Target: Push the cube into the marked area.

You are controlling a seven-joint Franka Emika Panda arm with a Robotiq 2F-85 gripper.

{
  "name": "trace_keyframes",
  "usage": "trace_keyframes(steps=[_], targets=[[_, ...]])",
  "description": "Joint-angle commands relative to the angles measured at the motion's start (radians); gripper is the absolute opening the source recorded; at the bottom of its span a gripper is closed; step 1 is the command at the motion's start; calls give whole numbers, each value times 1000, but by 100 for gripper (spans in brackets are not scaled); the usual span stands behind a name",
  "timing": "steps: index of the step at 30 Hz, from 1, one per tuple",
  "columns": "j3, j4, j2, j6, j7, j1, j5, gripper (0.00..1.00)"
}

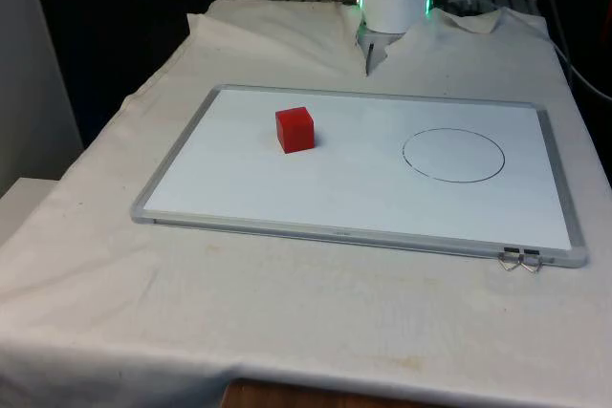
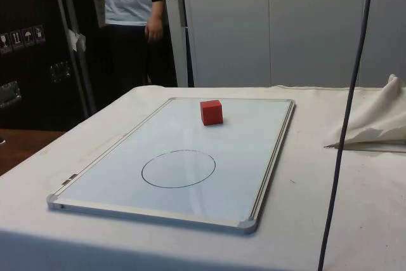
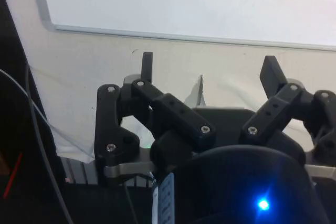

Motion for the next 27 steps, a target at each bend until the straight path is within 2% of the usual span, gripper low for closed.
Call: trace_keyframes(steps=[1,5,6,7,11,18,21,23,24,27], targets=[[0,0,0,0,1,0,0,98],[0,0,0,0,0,0,0,81],[0,0,0,0,1,0,0,81],[0,0,0,0,1,0,0,70],[0,0,0,0,1,0,0,48],[0,0,0,0,1,0,0,14],[-4,-14,-13,11,-14,-4,-2,0],[-6,-5,-4,1,-17,-4,0,0],[-10,-21,-16,28,-33,-7,-3,0],[-18,-33,-18,56,-54,-10,-2,0]])
